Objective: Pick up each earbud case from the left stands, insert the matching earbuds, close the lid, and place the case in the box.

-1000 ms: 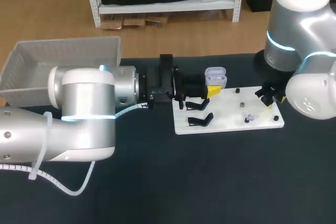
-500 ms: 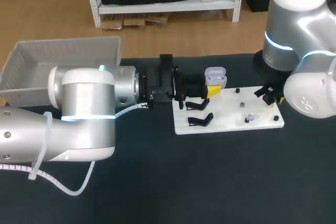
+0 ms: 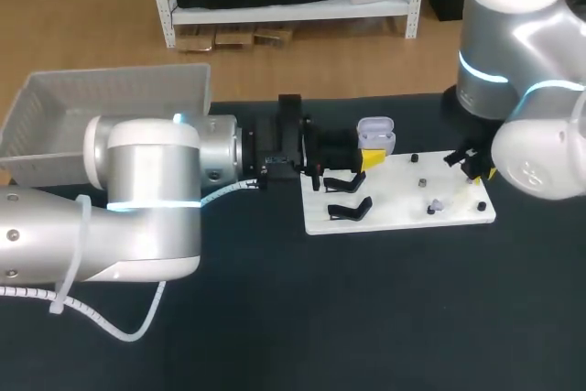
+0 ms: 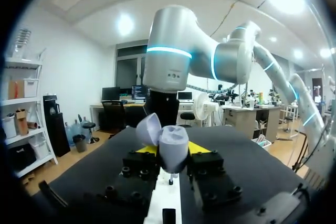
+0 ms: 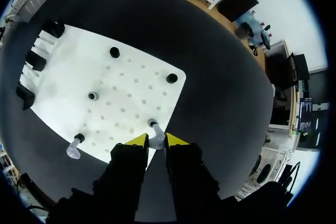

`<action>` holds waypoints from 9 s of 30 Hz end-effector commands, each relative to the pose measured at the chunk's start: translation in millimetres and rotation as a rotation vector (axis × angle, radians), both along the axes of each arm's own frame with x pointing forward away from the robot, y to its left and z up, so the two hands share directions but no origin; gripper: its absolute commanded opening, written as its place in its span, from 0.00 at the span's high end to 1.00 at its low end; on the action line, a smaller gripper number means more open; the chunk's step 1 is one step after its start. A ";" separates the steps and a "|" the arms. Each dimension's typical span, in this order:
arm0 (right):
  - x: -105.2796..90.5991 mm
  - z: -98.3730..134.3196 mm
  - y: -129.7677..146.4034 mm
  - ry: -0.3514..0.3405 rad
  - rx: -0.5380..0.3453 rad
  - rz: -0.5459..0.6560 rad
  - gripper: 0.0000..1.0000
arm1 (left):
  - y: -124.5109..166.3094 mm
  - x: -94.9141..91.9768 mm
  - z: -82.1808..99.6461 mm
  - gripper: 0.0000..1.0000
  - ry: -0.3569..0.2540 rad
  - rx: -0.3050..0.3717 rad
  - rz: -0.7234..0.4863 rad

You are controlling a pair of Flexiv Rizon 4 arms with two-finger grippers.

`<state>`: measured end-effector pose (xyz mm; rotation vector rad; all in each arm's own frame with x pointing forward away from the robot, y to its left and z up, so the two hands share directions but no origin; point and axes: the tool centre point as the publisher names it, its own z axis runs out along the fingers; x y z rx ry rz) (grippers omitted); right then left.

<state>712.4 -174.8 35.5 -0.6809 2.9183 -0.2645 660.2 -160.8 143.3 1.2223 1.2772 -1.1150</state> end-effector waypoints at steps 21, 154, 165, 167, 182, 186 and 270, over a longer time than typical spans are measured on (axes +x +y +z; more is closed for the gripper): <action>-112.8 110.4 35.3 -0.045 -0.061 0.049 1.00 | -0.3 -2.0 -1.7 1.00 -0.006 -0.008 0.010; -70.3 158.7 184.0 -0.018 0.122 -1.018 1.00 | -0.3 -2.0 -1.7 1.00 -0.006 -0.008 0.010; -68.4 151.9 183.3 -0.004 0.130 -1.023 1.00 | -0.3 -2.0 -1.7 1.00 -0.006 -0.008 0.010; -68.1 151.6 183.3 -0.003 0.132 -1.023 1.00 | -0.3 -2.0 -1.7 1.00 -0.006 -0.008 0.010; -66.8 145.2 181.6 0.003 0.129 -1.025 1.00 | -0.3 -2.0 -1.7 1.00 -0.006 -0.008 0.010; -66.7 143.2 181.6 0.009 0.124 -1.024 1.00 | -0.3 -2.0 -1.7 1.00 -0.006 -0.008 0.010; -115.5 50.7 114.6 -0.231 0.374 -0.805 0.00 | -0.3 -2.0 -1.7 1.00 -0.006 -0.008 0.010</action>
